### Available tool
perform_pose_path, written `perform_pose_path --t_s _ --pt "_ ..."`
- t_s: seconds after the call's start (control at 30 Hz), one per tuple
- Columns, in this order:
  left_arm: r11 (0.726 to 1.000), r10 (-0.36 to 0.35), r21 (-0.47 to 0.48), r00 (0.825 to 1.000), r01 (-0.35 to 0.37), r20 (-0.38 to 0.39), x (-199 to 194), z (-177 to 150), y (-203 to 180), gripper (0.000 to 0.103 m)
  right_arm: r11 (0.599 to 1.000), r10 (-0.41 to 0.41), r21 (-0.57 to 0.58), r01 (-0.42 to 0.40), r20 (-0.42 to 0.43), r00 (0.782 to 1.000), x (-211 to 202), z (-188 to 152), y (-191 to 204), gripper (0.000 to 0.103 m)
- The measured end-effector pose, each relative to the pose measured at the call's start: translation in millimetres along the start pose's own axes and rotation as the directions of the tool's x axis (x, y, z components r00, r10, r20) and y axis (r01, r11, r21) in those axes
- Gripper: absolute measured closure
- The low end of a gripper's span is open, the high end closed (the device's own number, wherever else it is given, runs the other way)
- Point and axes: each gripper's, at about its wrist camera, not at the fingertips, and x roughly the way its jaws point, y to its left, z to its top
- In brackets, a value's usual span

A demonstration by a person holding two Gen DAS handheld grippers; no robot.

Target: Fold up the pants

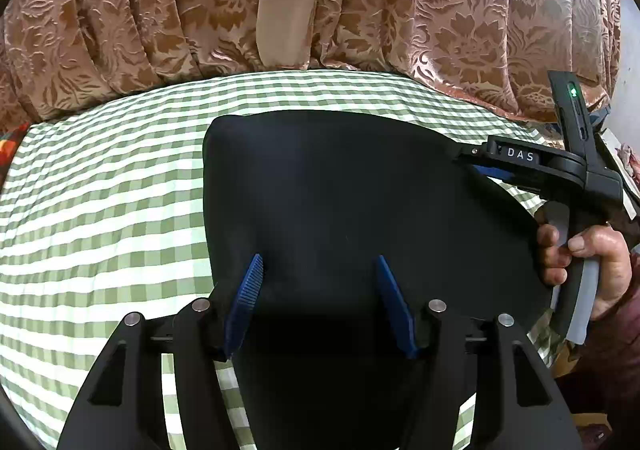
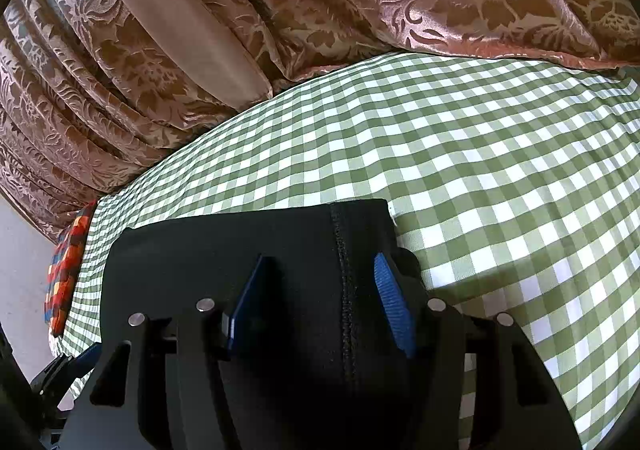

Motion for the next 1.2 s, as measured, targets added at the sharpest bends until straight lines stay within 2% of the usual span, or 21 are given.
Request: perform_pose_path --t_s 0.17,0.27,0.43,0.47,0.5,0.53,0.6,0.67,0.77,0.9,1.2 --pt "1.000 0.003 -0.013 1.000 -0.003 0.006 -3 -3 1 0.044 1.000 -0.004 0.014 0.004 -0.006 1.000 -4 2 2 0.047" --pt "0.999 -0.001 -0.033 1.000 0.001 0.010 -8 -6 4 0.039 1.000 -0.014 0.018 0.014 -0.002 1.000 -16 1 3 0.046" --pt "0.999 0.008 -0.051 1.000 -0.007 0.013 -14 -9 13 0.038 1.000 -0.012 0.026 0.013 -0.022 1.000 -37 -10 -3 0.045" --pt "0.998 0.010 -0.057 1.000 -0.010 0.012 -15 -10 16 0.036 1.000 -0.010 0.026 0.011 -0.032 0.999 -39 -13 -3 0.051" --pt "0.998 0.016 -0.065 1.000 -0.015 0.013 -17 -12 19 0.035 1.000 -0.012 0.018 0.013 -0.040 0.999 -41 -17 -3 0.062" --pt "0.997 0.019 -0.068 1.000 -0.018 0.014 -18 -13 21 0.035 0.999 -0.038 -0.019 0.037 -0.048 0.998 -43 -26 -2 0.077" --pt "0.997 0.031 -0.077 0.999 -0.030 0.018 -21 -16 25 0.035 1.000 -0.026 -0.008 0.026 -0.041 0.999 -49 -30 -6 0.084" --pt "0.995 0.045 -0.085 0.999 -0.043 0.019 -24 -19 29 0.035 1.000 -0.027 -0.016 0.026 -0.031 0.999 -56 -32 -6 0.098" --pt "0.995 0.065 -0.083 0.998 -0.063 0.018 -27 -24 32 0.035 0.999 -0.050 0.004 0.050 -0.005 0.999 -63 -35 -11 0.100" --pt "0.992 0.073 -0.105 0.997 -0.071 0.017 -29 -34 38 0.031 0.997 -0.079 -0.010 0.079 -0.032 0.996 -48 -46 -16 0.100" --pt "0.988 0.053 -0.145 0.998 -0.049 0.025 -35 -42 45 0.031 0.997 -0.070 0.011 0.070 -0.029 0.997 -46 -46 -20 0.098"
